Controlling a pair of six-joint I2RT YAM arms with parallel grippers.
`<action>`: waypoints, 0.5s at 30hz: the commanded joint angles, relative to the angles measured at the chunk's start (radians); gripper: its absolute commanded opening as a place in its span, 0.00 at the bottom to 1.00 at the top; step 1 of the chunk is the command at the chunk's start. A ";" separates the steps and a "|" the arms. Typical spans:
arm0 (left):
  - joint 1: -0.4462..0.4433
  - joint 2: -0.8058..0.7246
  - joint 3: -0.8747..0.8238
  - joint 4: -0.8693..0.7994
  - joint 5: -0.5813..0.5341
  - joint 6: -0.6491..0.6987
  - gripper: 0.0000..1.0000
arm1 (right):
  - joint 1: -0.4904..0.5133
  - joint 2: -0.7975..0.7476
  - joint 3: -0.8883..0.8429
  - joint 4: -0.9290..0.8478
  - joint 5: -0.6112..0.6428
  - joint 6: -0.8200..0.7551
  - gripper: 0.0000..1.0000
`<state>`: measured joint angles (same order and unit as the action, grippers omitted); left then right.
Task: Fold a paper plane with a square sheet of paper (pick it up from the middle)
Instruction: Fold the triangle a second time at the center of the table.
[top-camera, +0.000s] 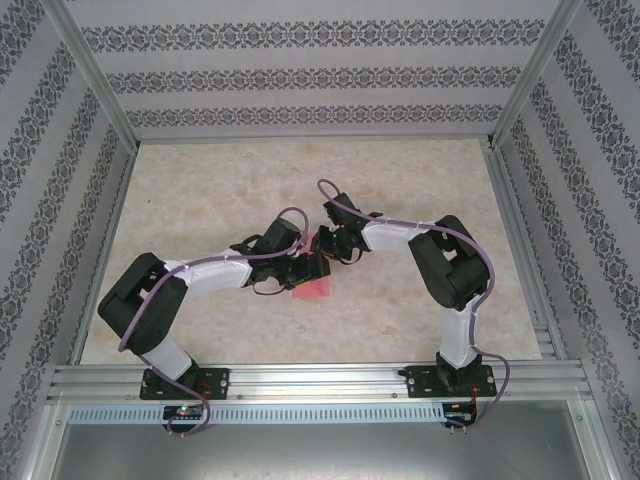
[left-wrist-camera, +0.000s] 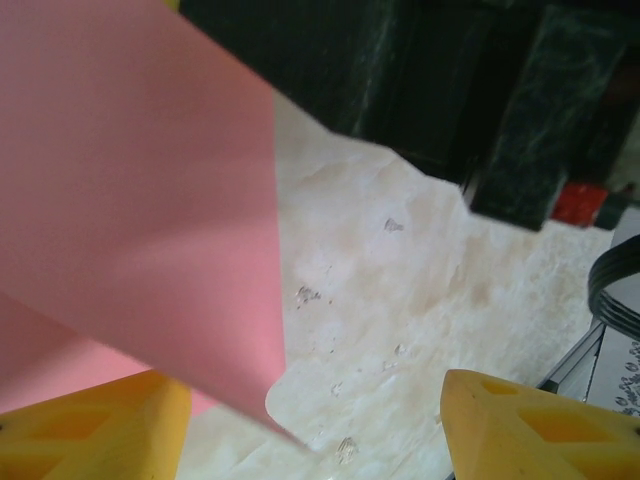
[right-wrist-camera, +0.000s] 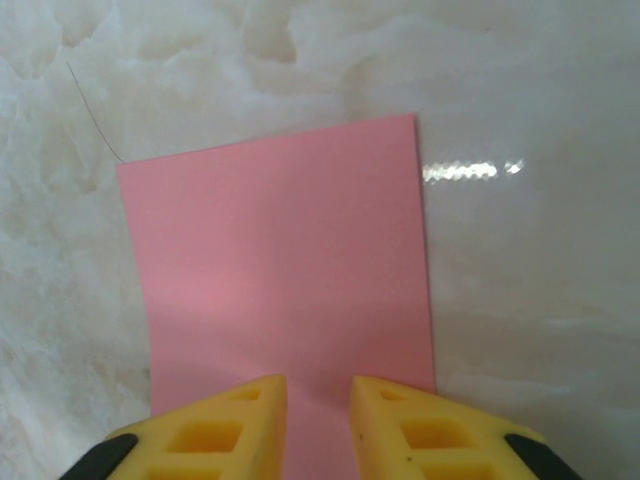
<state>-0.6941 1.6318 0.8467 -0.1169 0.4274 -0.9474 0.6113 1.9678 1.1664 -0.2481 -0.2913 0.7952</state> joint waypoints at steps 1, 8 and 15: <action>0.011 0.020 0.029 0.077 0.032 0.028 0.68 | -0.004 0.020 -0.056 0.000 -0.070 0.021 0.22; 0.027 0.063 0.047 0.073 0.029 0.047 0.69 | -0.037 -0.043 -0.087 0.075 -0.160 0.035 0.25; 0.038 0.062 0.031 0.062 0.013 0.050 0.65 | -0.082 -0.178 -0.173 0.199 -0.249 -0.009 0.34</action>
<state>-0.6693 1.6943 0.8703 -0.0883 0.4438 -0.9211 0.5461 1.8660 1.0153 -0.1242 -0.4774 0.8146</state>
